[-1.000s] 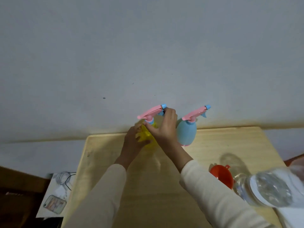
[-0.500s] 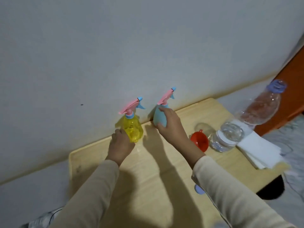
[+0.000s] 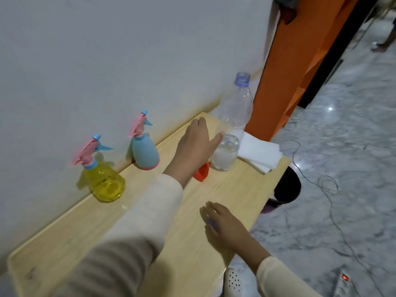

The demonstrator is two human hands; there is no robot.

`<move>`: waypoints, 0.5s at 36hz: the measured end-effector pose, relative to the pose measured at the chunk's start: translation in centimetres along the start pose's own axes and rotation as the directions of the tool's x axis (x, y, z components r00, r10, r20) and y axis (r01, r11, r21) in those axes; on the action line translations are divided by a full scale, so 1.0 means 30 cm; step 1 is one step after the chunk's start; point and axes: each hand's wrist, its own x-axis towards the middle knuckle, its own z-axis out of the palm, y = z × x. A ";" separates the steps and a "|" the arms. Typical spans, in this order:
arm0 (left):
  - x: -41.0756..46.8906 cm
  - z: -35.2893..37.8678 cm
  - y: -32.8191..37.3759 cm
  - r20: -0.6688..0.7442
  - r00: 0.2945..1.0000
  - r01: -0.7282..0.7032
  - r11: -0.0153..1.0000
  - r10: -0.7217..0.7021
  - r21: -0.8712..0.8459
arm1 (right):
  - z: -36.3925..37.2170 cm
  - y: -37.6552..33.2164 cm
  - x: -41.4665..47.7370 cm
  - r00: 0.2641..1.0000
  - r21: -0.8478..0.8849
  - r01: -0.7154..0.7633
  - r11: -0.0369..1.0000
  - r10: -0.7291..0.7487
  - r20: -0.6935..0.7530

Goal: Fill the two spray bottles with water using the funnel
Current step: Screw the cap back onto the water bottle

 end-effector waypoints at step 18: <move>0.183 0.137 0.137 -0.143 0.989 -0.003 0.969 -0.033 -0.248 | -0.346 0.147 0.081 0.732 0.594 0.022 0.804 0.392 -0.557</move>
